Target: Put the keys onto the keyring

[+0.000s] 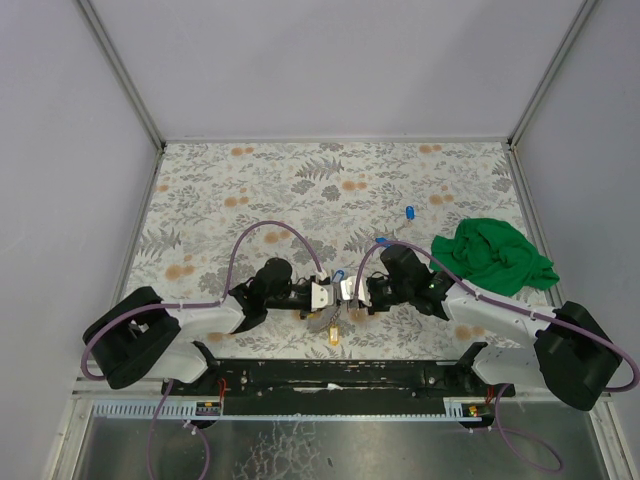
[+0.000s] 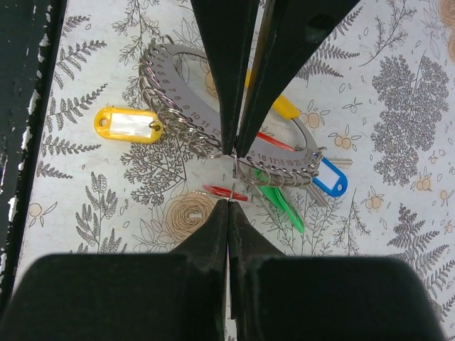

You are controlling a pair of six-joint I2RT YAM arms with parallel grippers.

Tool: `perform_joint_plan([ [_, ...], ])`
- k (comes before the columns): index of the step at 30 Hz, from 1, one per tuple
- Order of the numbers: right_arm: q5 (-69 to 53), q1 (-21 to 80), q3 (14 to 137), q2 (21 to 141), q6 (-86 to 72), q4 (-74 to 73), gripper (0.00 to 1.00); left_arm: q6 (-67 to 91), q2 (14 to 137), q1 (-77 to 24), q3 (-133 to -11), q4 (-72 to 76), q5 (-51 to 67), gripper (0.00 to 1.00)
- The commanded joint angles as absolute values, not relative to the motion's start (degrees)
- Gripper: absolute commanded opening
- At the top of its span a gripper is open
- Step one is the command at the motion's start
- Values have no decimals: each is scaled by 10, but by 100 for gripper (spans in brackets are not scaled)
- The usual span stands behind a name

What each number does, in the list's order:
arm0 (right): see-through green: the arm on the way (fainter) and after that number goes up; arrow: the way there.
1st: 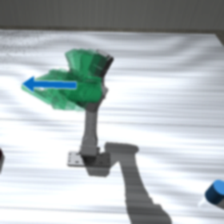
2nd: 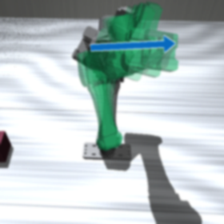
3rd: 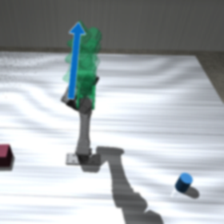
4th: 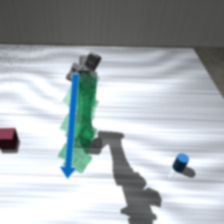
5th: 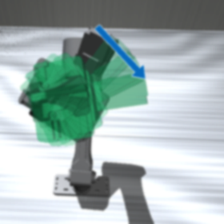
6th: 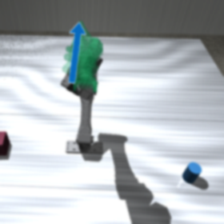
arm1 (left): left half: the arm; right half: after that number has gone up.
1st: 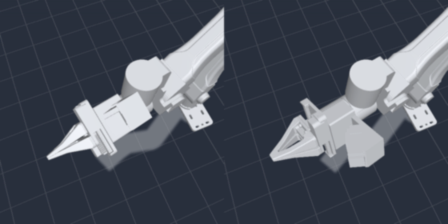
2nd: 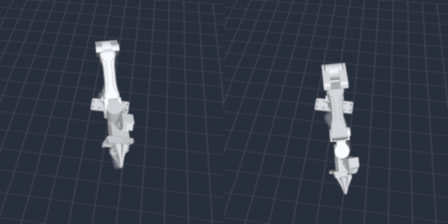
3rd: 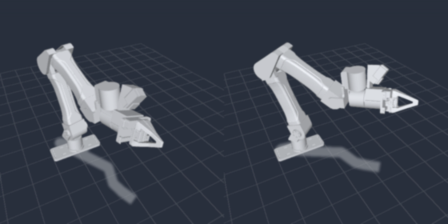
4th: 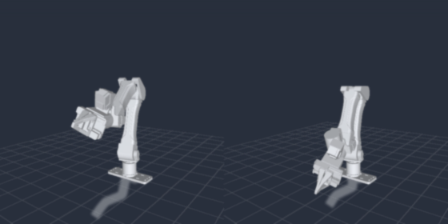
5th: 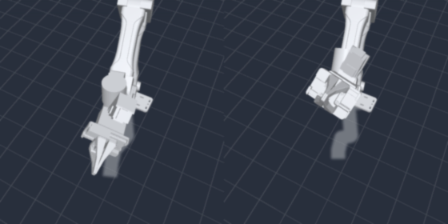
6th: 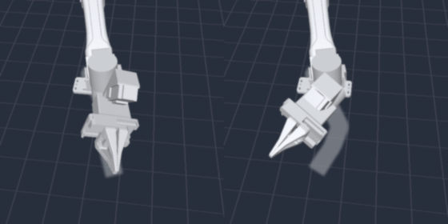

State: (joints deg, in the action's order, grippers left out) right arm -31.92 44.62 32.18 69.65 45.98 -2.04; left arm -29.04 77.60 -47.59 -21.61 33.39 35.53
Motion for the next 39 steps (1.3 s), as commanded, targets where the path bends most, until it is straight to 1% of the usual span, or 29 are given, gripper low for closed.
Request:
perform_joint_plan([
  [1, -343, 449, 339, 692, 468, -6, 0, -292, 776, -479, -217, 374, 372, 0],
  [39, -362, 449, 338, 685, 462, 7, 0, -292, 782, -480, -222, 367, 379, 0],
])
